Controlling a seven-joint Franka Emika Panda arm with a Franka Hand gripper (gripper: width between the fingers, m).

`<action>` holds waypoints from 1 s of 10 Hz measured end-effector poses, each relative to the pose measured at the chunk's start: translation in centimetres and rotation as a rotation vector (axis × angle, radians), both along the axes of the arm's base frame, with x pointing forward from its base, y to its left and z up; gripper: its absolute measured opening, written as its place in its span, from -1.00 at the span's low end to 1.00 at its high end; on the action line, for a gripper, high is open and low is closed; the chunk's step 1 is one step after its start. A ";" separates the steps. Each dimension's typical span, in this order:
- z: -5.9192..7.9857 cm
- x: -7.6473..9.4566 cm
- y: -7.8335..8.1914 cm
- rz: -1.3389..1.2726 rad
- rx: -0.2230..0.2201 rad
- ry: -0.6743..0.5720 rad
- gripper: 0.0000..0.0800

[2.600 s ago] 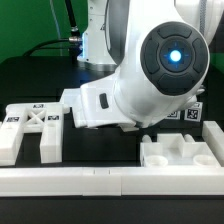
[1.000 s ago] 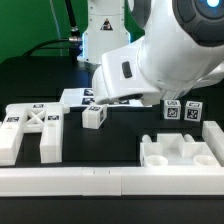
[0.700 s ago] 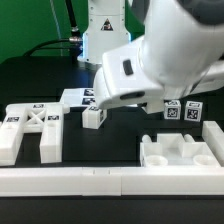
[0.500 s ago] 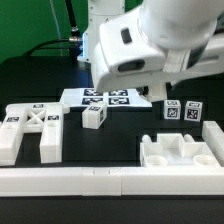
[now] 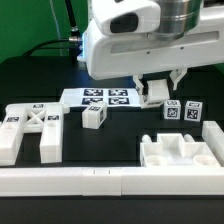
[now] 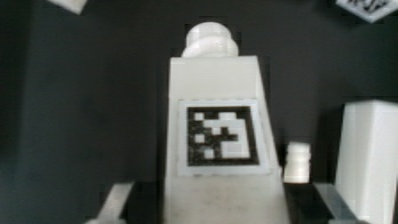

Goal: Assemble chair

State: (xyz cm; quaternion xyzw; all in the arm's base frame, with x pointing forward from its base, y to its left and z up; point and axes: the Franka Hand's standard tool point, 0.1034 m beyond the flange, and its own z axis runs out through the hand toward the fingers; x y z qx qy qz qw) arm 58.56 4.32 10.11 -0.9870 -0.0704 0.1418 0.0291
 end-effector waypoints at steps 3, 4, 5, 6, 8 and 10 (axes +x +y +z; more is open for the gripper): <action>2.0 1.8 0.8 -0.016 0.007 -0.186 -0.27; 2.8 2.9 0.7 -0.021 0.009 -0.296 -0.27; 2.5 2.7 0.5 -0.023 0.010 -0.370 -0.27; 2.2 2.6 0.3 -0.027 0.009 -0.430 -0.27; 2.2 3.4 0.1 -0.031 0.007 -0.566 -0.27; 2.2 4.4 1.3 -0.037 0.018 -0.562 -0.27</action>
Offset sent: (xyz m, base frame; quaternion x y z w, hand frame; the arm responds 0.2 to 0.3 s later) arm 0.0192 0.0045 0.0317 0.0021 0.2225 0.0047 0.9749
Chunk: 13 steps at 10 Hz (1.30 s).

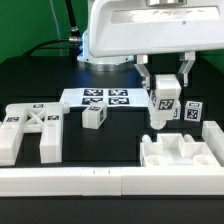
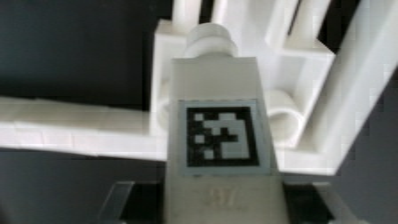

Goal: Assemble chair

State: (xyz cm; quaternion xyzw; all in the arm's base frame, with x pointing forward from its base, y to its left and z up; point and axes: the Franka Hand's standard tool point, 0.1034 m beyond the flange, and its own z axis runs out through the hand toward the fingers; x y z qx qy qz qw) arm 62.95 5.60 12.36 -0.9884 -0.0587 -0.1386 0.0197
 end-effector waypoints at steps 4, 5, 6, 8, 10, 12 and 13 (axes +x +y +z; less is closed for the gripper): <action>-0.7 1.5 1.2 -0.007 0.009 -0.026 -0.27; -0.7 1.5 1.2 -0.008 0.009 -0.045 -0.27; -0.8 1.4 1.3 -0.007 0.009 -0.042 -0.27; -0.8 2.1 2.6 -0.010 0.023 -0.161 -0.27; -1.2 2.6 4.2 0.008 0.031 -0.255 -0.27; -1.7 2.5 4.3 0.012 0.029 -0.247 -0.27; -1.8 2.6 4.5 0.015 0.030 -0.246 -0.27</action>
Offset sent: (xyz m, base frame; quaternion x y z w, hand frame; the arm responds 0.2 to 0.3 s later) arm 0.0000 0.0000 0.0000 0.0000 0.0000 0.0000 1.0000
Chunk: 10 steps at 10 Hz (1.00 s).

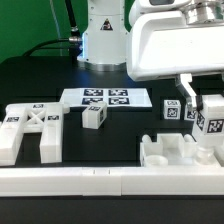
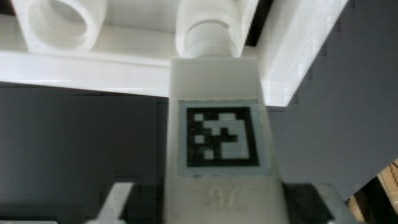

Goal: Assemble chair

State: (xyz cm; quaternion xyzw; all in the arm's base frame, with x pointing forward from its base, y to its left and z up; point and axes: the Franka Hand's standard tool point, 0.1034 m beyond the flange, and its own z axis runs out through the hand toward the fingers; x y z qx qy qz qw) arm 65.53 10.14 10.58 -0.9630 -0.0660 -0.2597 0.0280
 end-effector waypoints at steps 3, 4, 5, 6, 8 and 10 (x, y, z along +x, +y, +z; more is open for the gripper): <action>-0.4 0.0 0.0 0.008 -0.005 0.004 -0.27; -0.5 0.0 0.2 0.010 -0.005 0.005 -0.27; -0.6 0.1 0.2 0.013 -0.007 0.004 -0.27; -0.7 0.2 0.1 0.013 -0.008 0.005 -0.27; -0.9 0.4 0.2 0.014 -0.007 0.004 -0.27; -1.7 0.2 0.2 0.015 -0.009 0.010 -0.27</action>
Offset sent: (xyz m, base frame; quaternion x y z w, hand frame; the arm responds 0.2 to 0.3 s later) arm 0.0072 0.0032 -0.0040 -0.0107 0.0015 -0.0030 0.9999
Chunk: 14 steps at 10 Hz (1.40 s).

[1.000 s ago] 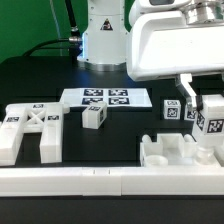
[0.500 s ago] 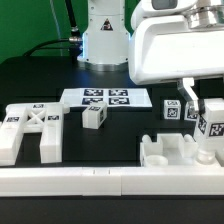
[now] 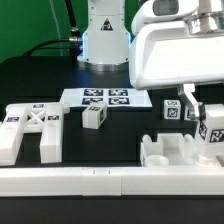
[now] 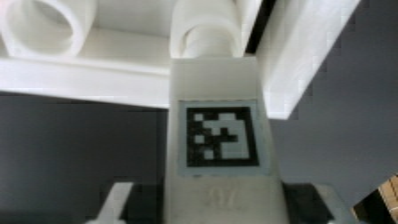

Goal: Assemble chair

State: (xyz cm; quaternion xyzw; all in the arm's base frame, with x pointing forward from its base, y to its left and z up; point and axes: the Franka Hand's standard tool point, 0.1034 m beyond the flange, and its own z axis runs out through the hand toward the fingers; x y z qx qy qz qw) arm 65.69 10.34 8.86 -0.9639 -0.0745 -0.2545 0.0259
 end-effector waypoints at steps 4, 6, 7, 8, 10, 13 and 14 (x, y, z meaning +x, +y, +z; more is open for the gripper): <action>0.0 0.3 0.5 0.026 -0.009 -0.051 -0.27; 0.0 0.3 0.6 0.030 -0.009 -0.074 -0.27; 0.0 0.3 0.6 0.031 -0.010 -0.071 -0.16; 0.0 0.3 0.6 0.032 -0.011 -0.071 -0.16; 0.0 0.3 0.6 0.034 -0.012 -0.071 0.54; 0.0 0.3 0.5 0.036 -0.014 -0.072 0.62; 0.6 0.4 0.6 0.035 -0.012 -0.068 0.62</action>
Offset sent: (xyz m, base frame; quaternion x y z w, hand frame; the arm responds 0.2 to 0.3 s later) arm -0.0034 0.0000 -0.0163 0.0057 0.0000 -0.0300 0.9995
